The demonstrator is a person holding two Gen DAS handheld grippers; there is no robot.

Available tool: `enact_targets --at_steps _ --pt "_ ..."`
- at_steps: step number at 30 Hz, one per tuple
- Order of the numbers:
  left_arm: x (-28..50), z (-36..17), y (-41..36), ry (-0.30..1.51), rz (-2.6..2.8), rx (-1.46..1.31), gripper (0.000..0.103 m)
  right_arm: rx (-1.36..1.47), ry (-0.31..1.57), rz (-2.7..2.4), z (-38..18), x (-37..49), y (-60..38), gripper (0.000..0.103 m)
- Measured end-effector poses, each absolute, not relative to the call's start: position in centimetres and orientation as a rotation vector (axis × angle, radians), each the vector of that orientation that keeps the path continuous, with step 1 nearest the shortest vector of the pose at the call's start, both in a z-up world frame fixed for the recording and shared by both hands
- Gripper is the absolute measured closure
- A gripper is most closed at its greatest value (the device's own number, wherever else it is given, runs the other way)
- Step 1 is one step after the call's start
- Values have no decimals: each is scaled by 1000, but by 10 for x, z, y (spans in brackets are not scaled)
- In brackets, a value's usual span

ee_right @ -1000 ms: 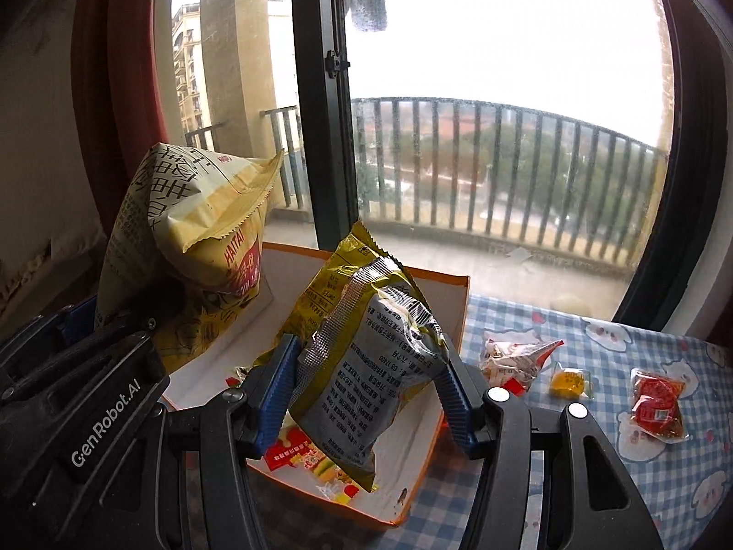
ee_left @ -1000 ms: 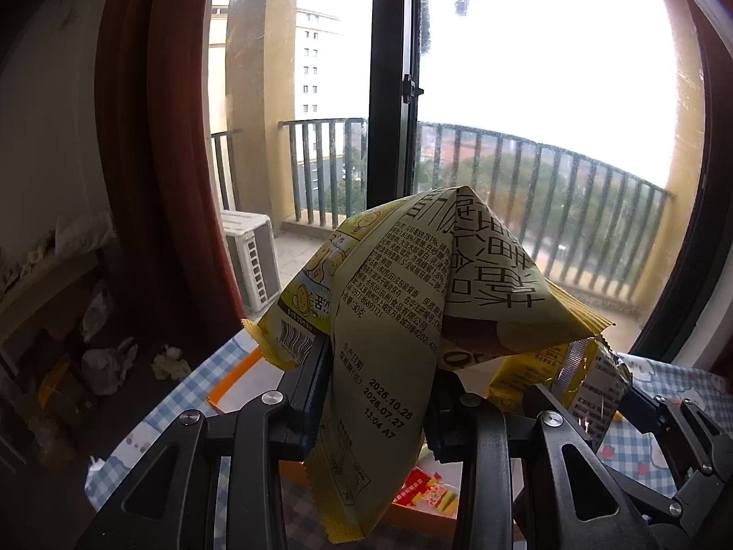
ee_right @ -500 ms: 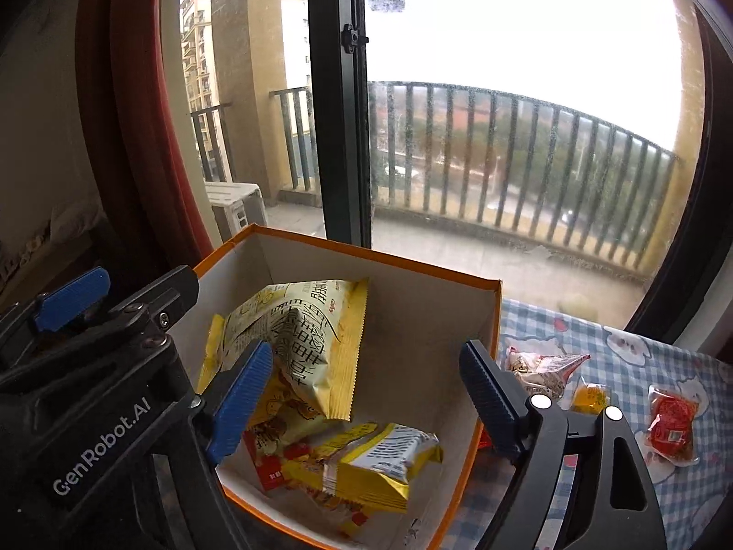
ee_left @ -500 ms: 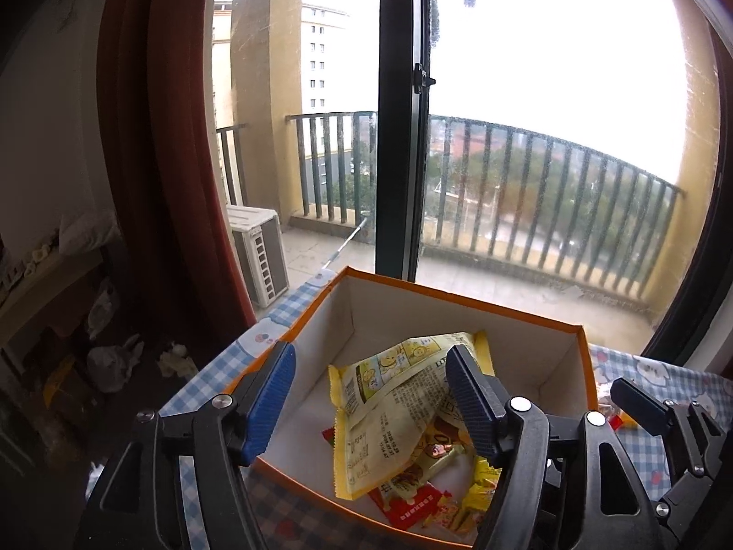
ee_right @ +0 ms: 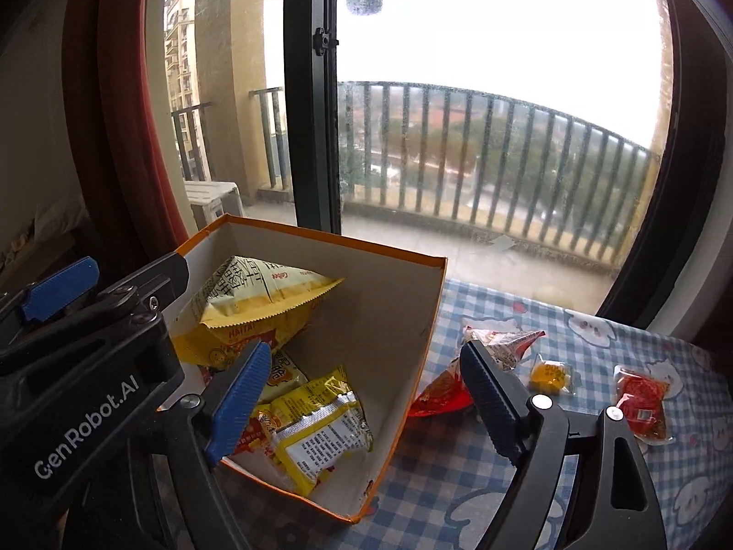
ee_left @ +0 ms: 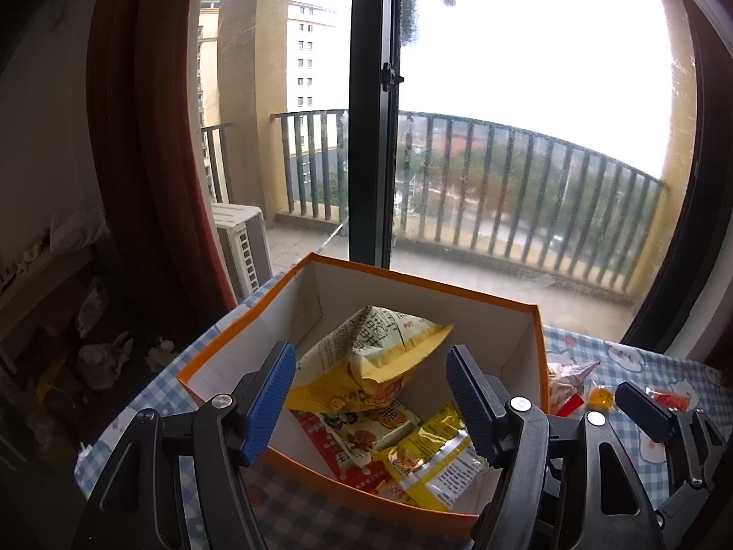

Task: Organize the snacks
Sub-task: 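Withdraw both open tools from the box toward the remaining packets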

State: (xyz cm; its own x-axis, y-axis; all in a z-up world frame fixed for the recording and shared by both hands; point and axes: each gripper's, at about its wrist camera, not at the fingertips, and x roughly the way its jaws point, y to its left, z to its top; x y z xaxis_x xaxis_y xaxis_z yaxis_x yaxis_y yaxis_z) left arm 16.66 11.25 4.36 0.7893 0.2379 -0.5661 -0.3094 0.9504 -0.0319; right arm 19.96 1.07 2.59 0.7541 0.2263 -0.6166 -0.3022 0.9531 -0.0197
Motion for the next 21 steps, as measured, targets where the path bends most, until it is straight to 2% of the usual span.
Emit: enact_targets --at_steps 21 --pt "146 35 -74 607 39 -11 31 28 675 18 14 149 -196 16"
